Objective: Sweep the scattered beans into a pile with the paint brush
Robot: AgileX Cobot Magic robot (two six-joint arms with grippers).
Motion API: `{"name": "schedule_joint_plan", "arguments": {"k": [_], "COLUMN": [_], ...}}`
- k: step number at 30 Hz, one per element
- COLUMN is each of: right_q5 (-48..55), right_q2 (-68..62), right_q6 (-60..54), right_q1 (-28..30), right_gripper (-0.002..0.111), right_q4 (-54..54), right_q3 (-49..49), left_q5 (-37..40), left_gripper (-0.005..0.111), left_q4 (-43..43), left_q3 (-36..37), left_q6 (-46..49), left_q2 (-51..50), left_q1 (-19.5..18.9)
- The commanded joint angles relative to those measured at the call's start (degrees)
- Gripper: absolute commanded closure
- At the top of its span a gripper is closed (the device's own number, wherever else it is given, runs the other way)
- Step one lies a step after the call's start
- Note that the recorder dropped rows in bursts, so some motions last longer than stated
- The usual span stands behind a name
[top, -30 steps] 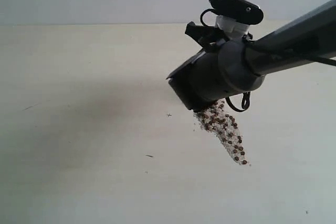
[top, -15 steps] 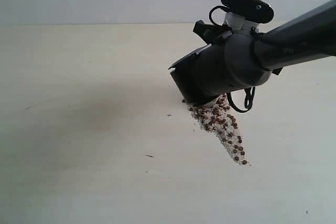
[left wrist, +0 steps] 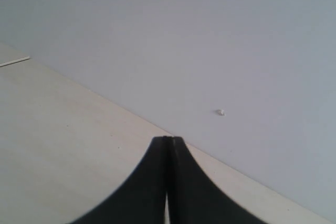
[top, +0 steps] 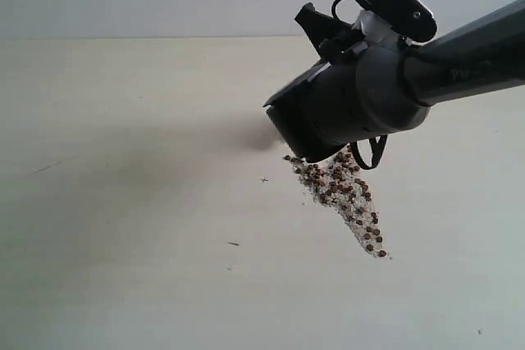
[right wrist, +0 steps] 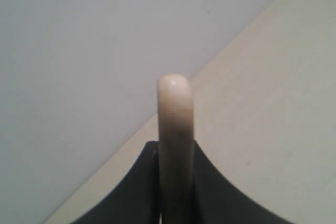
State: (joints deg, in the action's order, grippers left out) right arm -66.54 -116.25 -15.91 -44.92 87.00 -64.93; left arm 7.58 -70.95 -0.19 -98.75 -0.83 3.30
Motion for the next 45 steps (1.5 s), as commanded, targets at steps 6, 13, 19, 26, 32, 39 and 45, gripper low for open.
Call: {"name": "schedule_joint_plan", "arguments": {"k": [6,13,19,26,32,39,45], "right_q5": [5.68,3.62,-3.42,-3.42,-3.42,-3.42,-3.42], "right_q2": [-1.8,-1.44,0.93,3.43,4.51,7.91,10.55], "right_q6": [6.07,-7.55,-21.42,-26.21,-26.21,-24.72,-28.95], "right_q1": [-0.4,-1.42,-3.6,-5.02,-5.02,-5.02,-5.02], "right_gripper": [0.108,0.108,0.108,0.108,0.108,0.108,0.108], "right_q4": [-2.4,6.86,10.47,12.95,11.87,7.4,4.17], "right_q3": [-0.14,0.0,0.0,0.0,0.0,0.0,0.0], "left_q5": [0.1,0.1,0.1,0.1,0.1,0.1,0.1], "left_gripper": [0.107,0.107,0.107,0.107,0.107,0.107,0.107], "left_q4": [-0.45,-0.45,-0.45,-0.45,-0.45,-0.45,-0.45], "left_q3": [0.19,0.19,0.19,0.19,0.19,0.19,0.19], "left_q6": [0.05,0.05,0.05,0.05,0.05,0.05,0.05], "left_q2": [0.41,0.41,0.41,0.41,0.41,0.41,0.41], "left_q1": [-0.07,-0.07,-0.07,-0.07,-0.07,-0.07,-0.07]}}
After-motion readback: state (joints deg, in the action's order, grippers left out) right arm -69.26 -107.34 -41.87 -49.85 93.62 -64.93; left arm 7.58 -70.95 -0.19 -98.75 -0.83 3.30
